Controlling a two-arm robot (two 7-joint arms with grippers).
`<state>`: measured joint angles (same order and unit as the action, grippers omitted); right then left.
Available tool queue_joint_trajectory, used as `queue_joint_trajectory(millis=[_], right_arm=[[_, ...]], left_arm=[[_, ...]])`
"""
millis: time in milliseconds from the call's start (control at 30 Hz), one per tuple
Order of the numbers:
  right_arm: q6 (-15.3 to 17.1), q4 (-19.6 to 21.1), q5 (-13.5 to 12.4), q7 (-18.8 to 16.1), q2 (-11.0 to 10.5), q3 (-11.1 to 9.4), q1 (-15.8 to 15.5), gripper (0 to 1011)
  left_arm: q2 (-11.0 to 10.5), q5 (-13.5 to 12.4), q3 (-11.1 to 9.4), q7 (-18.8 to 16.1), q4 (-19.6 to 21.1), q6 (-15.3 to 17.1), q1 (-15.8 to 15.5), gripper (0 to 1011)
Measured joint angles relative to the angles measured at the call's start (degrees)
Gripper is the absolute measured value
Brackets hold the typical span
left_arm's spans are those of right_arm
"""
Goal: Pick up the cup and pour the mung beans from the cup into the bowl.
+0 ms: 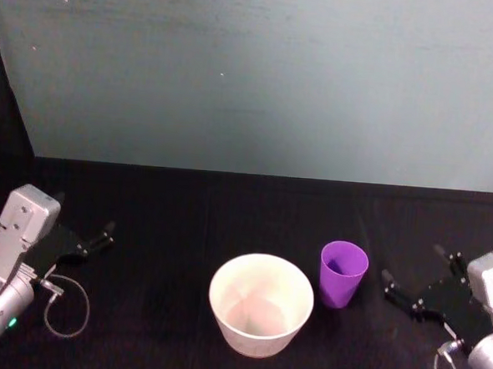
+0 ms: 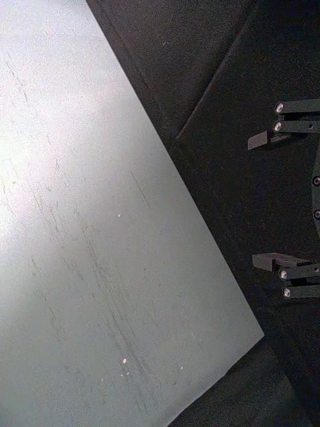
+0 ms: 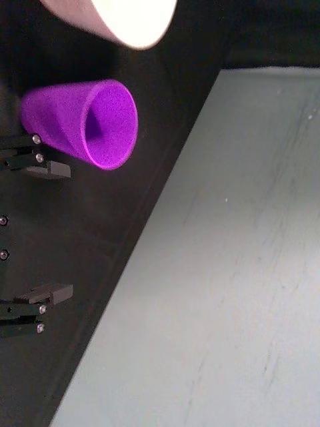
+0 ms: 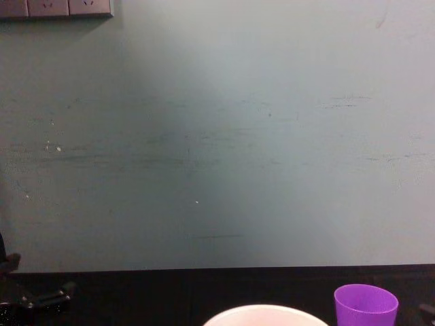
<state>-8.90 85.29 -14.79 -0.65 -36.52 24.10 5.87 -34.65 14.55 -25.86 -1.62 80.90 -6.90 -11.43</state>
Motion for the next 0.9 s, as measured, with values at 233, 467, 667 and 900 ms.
queue_joint_trajectory(millis=[233, 467, 667, 900], right_arm=[[-2.3, 1.7, -3.8, -4.4, -0.6, -1.3, -3.6, 1002], [-4.0, 1.9, -7.5, -9.7, 0.4, -1.7, -5.2, 1002], [-4.3, 1.1, -7.7, -11.7, 1.8, -1.2, -4.9, 1002], [-5.5, -2.1, -8.1, -14.5, 4.5, -0.9, -2.8, 1002]], left_arm=[[0.0, 0.0, 0.0, 0.0, 0.0, 0.0, 0.0, 1004], [0.0, 0.0, 0.0, 0.0, 0.0, 0.0, 0.0, 1003], [0.0, 0.0, 0.0, 0.0, 0.0, 0.0, 0.0, 1003], [0.0, 0.0, 0.0, 0.0, 0.0, 0.0, 0.0, 1003]])
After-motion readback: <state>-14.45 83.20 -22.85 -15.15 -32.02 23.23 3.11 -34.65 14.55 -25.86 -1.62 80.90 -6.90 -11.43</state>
